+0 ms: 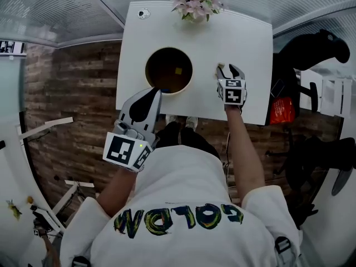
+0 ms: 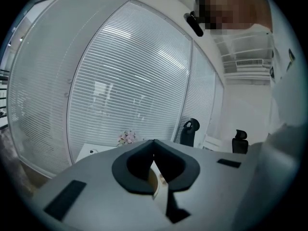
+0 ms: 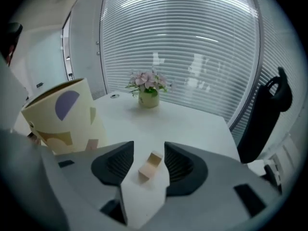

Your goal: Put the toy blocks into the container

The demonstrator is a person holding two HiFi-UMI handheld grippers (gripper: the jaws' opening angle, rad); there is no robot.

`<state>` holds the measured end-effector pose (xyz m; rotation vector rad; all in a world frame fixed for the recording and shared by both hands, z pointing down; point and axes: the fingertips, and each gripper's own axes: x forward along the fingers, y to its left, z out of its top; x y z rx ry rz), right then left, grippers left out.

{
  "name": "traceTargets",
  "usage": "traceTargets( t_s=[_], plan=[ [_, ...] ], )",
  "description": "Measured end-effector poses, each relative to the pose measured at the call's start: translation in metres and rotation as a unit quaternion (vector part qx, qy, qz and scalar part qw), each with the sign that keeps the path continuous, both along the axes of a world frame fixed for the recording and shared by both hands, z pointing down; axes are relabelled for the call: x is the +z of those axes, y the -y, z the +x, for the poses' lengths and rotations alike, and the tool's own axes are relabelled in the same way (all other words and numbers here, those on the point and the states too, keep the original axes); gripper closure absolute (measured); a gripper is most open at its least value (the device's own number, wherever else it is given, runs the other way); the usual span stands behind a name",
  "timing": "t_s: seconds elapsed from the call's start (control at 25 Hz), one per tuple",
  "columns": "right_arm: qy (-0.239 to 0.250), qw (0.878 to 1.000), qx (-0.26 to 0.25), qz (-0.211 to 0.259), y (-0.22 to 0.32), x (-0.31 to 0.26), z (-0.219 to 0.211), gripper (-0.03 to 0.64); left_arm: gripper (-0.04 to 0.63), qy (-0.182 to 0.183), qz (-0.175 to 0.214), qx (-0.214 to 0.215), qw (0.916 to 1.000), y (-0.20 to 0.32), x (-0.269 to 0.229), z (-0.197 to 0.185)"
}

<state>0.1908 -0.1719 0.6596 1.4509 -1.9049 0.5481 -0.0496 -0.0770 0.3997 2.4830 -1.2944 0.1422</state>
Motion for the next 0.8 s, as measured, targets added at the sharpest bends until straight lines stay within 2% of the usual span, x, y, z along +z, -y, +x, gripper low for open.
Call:
traceTargets(
  t_s=[0.28,0.6,0.8],
  plan=[
    [0.006,0.998,0.044,-0.04,0.001,0.053,0.009,0.405,0.583,0.007,-0.028,0.0,0.9996,0.001,0.026,-0.003],
    [0.013,0.996,0.063,-0.069,-0.01,0.093,0.003,0.407,0.583,0.013,-0.057,0.0,0.9983,-0.006,0.05,-0.006],
    [0.018,0.996,0.063,-0.065,-0.011,0.096,-0.001,0.456,0.583,0.014,-0.06,0.0,0.9981,-0.008,0.054,-0.008]
  ],
)
